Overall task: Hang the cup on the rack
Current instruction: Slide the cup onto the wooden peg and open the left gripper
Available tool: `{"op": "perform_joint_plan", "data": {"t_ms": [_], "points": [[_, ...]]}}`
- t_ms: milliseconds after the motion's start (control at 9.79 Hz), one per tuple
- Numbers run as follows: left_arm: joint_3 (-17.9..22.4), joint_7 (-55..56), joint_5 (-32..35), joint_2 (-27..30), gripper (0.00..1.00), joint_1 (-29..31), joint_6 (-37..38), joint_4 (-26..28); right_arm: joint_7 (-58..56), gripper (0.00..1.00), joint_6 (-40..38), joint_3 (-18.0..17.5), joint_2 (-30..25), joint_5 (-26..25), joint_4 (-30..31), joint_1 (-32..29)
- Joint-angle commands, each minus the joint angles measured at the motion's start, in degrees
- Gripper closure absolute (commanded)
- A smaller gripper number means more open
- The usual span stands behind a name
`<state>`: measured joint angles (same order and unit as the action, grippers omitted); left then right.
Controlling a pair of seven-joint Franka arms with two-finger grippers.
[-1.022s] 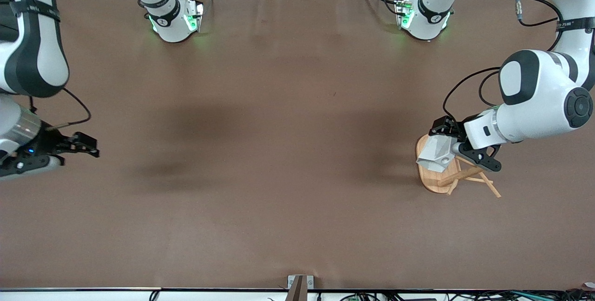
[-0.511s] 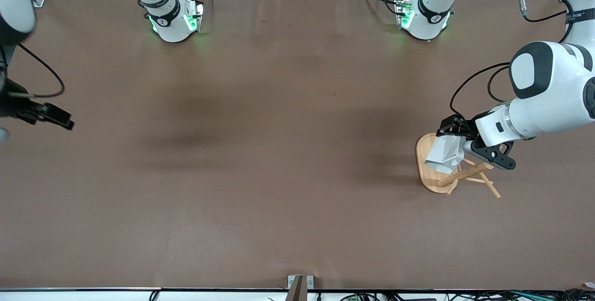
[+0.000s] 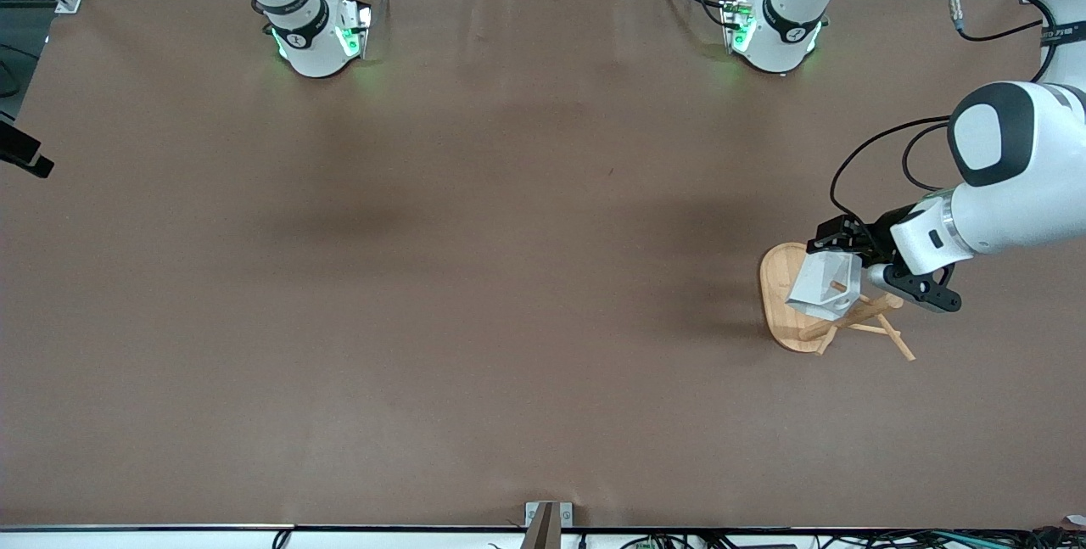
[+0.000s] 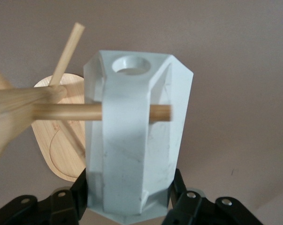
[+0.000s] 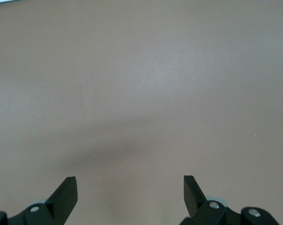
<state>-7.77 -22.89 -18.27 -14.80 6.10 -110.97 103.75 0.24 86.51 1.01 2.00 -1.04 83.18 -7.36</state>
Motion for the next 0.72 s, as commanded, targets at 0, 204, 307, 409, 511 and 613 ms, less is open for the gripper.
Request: {"op": "perform_joint_plan", "data": {"t_ms": [0, 204, 307, 409, 511, 613], "points": [[0.12, 0.57, -0.89, -2.51, 0.95, 0.48, -0.83, 1.10, -2.87, 0.00, 1.28, -1.01, 0.82, -0.45, -0.82, -1.08], [0.30, 0.65, -1.07, -2.43, 0.64, 2.24, -0.31, 1.19, -4.36, 0.00, 1.38, -1.01, 0.82, -0.36, -0.82, -1.25], [0.91, 0.65, -1.07, -2.08, 0.09, 2.25, 0.04, 1.28, -4.20, 0.00, 1.03, -1.01, 0.73, -0.36, -0.82, -1.25], [1.09, 0.74, -1.07, -0.68, 0.00, 2.51, 0.48, 2.32, -4.19, 0.00, 0.86, -0.93, 0.73, -0.36, -0.82, -1.25], [1.18, 0.83, -1.07, 1.60, 0.00, 3.38, 0.75, 3.47, -4.02, 0.00, 0.94, -0.93, 0.73, -0.36, -0.65, -1.17], [1.18, 0.74, -1.07, 3.79, 0.00, 4.43, 0.75, 4.26, -4.02, 0.00, 1.03, -0.75, 0.73, -0.36, -0.39, -1.16]]}}
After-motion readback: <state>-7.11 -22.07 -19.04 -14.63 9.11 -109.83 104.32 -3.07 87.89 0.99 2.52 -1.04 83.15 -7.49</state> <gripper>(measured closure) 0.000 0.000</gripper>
